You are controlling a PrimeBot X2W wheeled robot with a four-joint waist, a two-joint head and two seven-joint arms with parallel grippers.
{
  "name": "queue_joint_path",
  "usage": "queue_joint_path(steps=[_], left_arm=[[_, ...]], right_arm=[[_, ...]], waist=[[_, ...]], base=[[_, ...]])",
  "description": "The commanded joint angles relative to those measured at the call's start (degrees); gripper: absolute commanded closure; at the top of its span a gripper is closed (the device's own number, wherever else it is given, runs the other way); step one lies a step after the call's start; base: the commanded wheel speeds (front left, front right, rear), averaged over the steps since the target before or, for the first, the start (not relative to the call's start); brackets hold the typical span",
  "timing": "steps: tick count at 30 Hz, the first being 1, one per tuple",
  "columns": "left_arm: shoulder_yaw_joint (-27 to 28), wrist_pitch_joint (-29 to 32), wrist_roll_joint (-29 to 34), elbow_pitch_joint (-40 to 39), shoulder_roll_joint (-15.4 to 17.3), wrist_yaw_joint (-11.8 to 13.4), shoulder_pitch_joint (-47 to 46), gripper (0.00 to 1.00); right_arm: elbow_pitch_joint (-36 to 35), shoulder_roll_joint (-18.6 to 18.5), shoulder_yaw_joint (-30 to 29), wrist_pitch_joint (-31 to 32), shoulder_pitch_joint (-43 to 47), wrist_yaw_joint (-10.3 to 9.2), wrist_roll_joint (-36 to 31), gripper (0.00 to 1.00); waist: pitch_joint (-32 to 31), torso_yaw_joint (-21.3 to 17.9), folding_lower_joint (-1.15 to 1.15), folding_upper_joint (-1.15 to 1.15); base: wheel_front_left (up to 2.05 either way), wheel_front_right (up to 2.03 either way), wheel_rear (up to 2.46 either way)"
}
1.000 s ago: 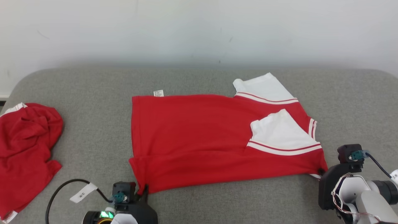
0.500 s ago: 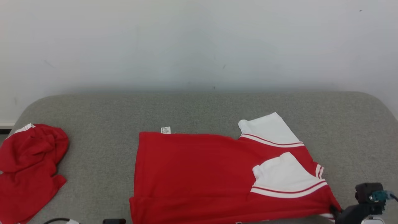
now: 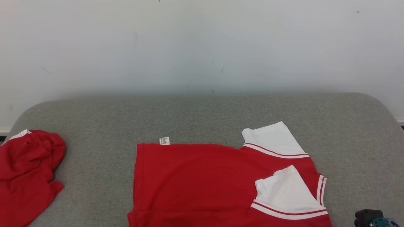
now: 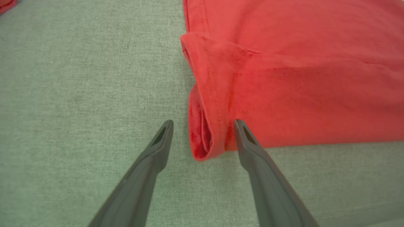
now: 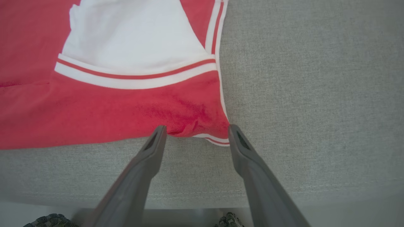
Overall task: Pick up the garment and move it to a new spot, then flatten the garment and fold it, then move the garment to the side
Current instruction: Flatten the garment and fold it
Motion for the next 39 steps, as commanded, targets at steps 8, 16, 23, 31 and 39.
queue_joint_path(steps=[8, 16, 23, 31, 39], left_arm=[[2.16, -4.75, 1.41, -3.94, 1.8, 2.32, -2.07, 0.0], [1.45, -1.38, 1.98, -3.54, 2.46, 1.81, -9.61, 0.0], [0.34, 6.95, 1.4, 3.55, 2.2, -0.55, -23.08, 0.0], [-1.83, 11.25, 4.58, 14.46, 4.18, -3.27, -39.85, 0.0], [-2.37, 12.39, 5.01, 23.99, 2.95, -3.4, -48.21, 0.0]], right_arm=[[-4.32, 1.03, -0.1, -4.71, -1.34, -0.14, 0.31, 0.0], [-7.35, -0.34, 2.36, -1.19, -8.05, -0.14, 0.27, 0.0], [3.12, -4.26, 5.38, 1.76, -25.31, -0.14, 0.07, 0.0], [16.23, -4.25, 9.21, 0.36, -45.43, -0.14, -0.4, 0.0], [21.42, -7.13, 12.92, -3.19, -53.52, -0.14, 0.49, 0.0]], waist=[[-0.32, -0.2, 0.0, 0.0], [0.68, -0.82, 0.0, 0.0], [6.03, -2.25, 0.0, 0.0], [17.95, -4.18, 0.0, 0.0], [23.11, -4.68, 0.0, 0.0]], base=[[0.0, 0.0, 0.0], [0.0, 0.0, 0.0], [0.0, 0.0, 0.0], [0.0, 0.0, 0.0], [0.0, 0.0, 0.0]])
